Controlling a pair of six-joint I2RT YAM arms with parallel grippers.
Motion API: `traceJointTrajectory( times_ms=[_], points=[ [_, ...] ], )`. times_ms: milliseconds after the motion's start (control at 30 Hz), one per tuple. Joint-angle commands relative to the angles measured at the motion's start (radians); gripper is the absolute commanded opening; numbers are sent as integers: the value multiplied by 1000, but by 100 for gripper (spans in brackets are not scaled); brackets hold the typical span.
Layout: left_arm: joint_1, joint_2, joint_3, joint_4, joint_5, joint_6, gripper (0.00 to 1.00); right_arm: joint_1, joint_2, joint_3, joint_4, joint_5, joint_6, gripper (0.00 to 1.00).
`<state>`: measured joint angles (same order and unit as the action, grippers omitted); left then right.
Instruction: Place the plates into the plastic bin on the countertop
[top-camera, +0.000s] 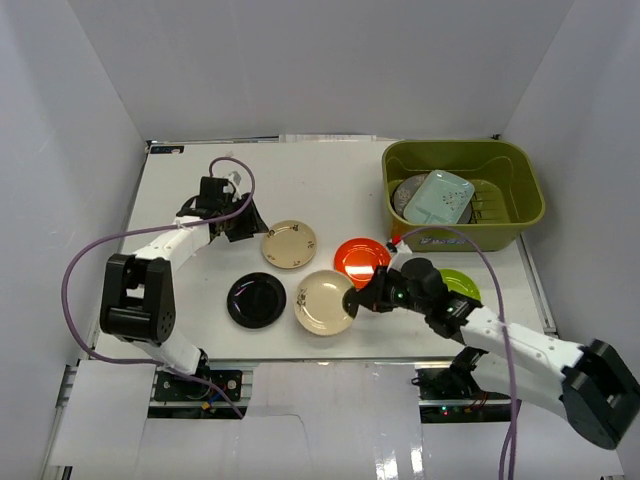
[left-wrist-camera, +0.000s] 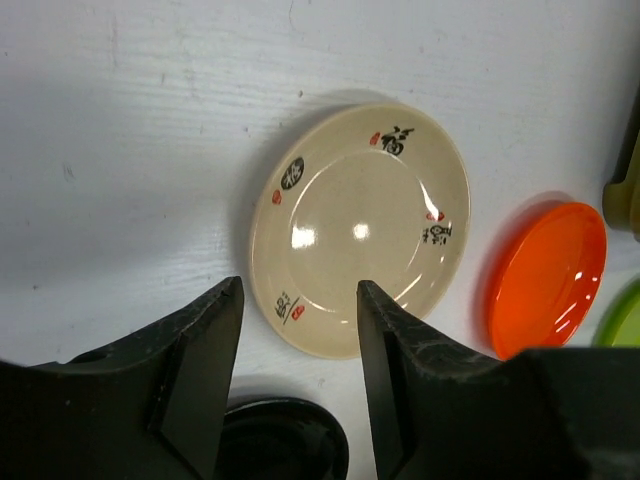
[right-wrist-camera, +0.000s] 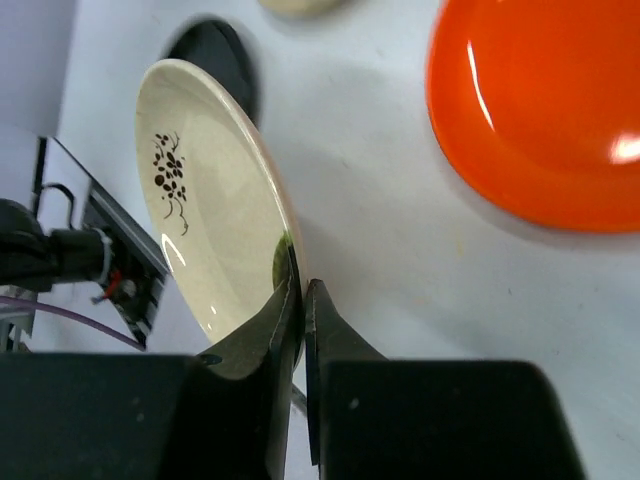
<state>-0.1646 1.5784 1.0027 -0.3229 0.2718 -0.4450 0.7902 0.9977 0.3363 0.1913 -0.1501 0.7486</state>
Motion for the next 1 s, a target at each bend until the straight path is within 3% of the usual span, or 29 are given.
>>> traceJointTrajectory(
  times_ms=[0, 100, 167, 267, 300, 467, 567, 600, 700, 733, 800, 900, 967],
  points=[
    [8, 57, 62, -5, -8, 6, 60, -12, -175, 194, -185, 136, -133, 8],
    [10, 103, 86, -8, 7, 5, 60, -106, -180, 398, -294, 242, -265, 8],
    [10, 137, 97, -7, 10, 5, 59, -245, -168, 510, -297, 239, -330, 8],
    [10, 179, 111, -7, 15, 3, 59, -507, -79, 616, -296, 260, -371, 8],
    [10, 190, 114, -8, 21, 3, 59, -508, -79, 636, -296, 279, -380, 8],
    [10, 236, 128, -1, 33, -4, 54, -773, 94, 704, -296, 320, -387, 8],
    [10, 252, 128, 5, 32, -4, 41, -870, 203, 719, -293, 327, -387, 8],
    [10, 255, 123, 11, 40, -8, 30, -899, 261, 728, -293, 320, -385, 8],
    [10, 258, 105, 31, 46, -18, 15, -934, 369, 744, -291, 261, -376, 8],
    [10, 256, 105, 31, 43, -18, 5, -936, 389, 750, -293, 230, -373, 8],
    [10, 238, 102, 31, 50, -21, 0, -937, 424, 748, -293, 199, -370, 8],
    [8, 146, 93, 53, 99, -58, 0, -937, 433, 722, -264, 159, -356, 18],
    [5, 88, 93, 68, 130, -80, 0, -937, 430, 716, -262, 124, -354, 42]
  ],
)
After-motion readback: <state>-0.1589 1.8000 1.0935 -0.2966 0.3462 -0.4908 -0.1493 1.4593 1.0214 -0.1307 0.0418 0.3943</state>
